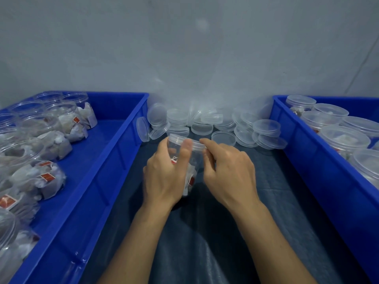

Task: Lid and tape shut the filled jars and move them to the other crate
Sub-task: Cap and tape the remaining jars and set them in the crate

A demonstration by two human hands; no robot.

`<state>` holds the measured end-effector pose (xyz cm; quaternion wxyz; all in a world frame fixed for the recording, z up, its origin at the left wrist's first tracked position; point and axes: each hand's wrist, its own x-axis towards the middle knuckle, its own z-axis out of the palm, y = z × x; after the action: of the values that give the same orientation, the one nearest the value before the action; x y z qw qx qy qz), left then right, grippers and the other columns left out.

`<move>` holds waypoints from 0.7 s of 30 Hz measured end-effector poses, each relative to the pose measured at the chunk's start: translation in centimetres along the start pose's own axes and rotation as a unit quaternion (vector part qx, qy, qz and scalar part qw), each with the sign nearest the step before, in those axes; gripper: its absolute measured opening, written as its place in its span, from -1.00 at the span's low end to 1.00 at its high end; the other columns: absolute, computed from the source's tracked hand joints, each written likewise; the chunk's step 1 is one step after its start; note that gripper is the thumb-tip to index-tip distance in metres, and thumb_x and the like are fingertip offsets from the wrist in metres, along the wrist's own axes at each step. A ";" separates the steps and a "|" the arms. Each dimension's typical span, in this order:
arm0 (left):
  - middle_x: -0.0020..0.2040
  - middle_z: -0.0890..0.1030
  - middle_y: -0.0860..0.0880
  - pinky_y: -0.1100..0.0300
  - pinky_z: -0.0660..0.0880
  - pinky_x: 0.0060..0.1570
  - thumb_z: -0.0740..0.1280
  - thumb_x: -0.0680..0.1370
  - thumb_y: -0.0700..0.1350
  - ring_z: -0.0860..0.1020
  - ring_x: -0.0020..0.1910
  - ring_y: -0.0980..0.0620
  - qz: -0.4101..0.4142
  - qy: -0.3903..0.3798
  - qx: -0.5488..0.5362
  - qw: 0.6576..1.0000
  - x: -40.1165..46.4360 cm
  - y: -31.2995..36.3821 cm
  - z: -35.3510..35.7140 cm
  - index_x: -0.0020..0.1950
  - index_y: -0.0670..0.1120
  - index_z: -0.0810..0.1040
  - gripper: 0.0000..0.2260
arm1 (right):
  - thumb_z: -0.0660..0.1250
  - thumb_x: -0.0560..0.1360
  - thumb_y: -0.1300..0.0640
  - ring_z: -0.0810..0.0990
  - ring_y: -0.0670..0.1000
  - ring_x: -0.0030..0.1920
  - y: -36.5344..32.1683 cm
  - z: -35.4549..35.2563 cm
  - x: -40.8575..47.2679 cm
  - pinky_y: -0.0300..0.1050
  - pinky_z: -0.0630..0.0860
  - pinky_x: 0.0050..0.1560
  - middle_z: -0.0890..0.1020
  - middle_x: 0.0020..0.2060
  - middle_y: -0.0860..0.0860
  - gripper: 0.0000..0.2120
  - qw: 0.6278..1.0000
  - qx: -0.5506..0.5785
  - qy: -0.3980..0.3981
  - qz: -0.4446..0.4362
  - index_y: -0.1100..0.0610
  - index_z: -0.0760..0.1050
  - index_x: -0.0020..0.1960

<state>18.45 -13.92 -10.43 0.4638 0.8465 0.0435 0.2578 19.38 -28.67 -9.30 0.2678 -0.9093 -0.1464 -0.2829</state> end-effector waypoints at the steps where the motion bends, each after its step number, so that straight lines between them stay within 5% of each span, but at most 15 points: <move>1: 0.12 0.68 0.09 -0.07 0.52 0.17 0.04 0.42 0.62 0.62 0.11 0.01 -0.006 0.000 0.010 1.000 0.0 0.2 0.1 0.35 0.07 0.50 -0.21 | 0.19 0.66 0.02 0.62 0.20 -0.04 0.0 0.0 0.0 0.11 0.47 -0.06 0.68 -0.13 0.00 -0.65 1.000 0.000 -0.001 0.002 -0.06 0.56 0.39; 8: 0.08 0.66 0.14 -0.03 0.57 0.09 0.19 0.46 0.54 0.63 0.08 0.06 -0.020 0.024 -0.019 0.999 0.2 -0.3 0.6 0.30 0.12 0.50 -0.37 | 0.04 0.61 -0.04 0.58 0.07 0.13 0.1 -0.2 -0.1 0.05 0.48 0.07 0.68 0.10 -0.09 -0.50 0.997 0.052 -0.057 0.025 -0.20 0.39 0.53; 13: -0.03 0.68 0.17 0.17 0.55 -0.04 0.23 0.46 0.52 0.61 -0.05 0.29 -0.064 0.044 -0.088 0.993 0.5 -0.9 0.4 0.24 0.14 0.56 -0.42 | 0.23 0.68 -0.12 0.48 -0.04 -0.33 1.7 0.1 0.1 0.02 0.49 -0.12 0.50 -0.44 -0.14 -0.64 0.987 0.145 -0.055 0.029 -0.37 0.42 0.45; 16: -0.07 0.68 0.15 0.18 0.50 -0.10 0.23 0.46 0.52 0.62 -0.09 0.30 -0.078 0.042 -0.103 0.991 0.7 -1.1 0.1 0.18 0.13 0.58 -0.44 | 0.31 0.67 -0.08 0.37 -0.02 -0.40 2.0 0.4 0.2 -0.07 0.37 -0.24 0.42 -0.48 -0.12 -0.67 0.982 0.184 -0.030 0.016 -0.36 0.51 0.40; 21: -0.04 0.72 0.10 -0.03 0.60 0.10 0.26 0.49 0.50 0.68 -0.02 0.15 -0.085 0.024 -0.124 0.988 0.9 -1.2 -0.2 0.10 0.11 0.62 -0.49 | 0.33 0.66 -0.06 0.44 -0.17 -0.38 2.1 0.8 0.2 -0.15 0.40 -0.22 0.48 -0.44 -0.32 -0.71 0.987 0.159 0.007 0.004 -0.23 0.59 0.37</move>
<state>19.39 -12.78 -10.97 0.5843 0.7691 0.0937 0.2415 20.78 -29.89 -10.60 0.4109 -0.8537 -0.1841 -0.2616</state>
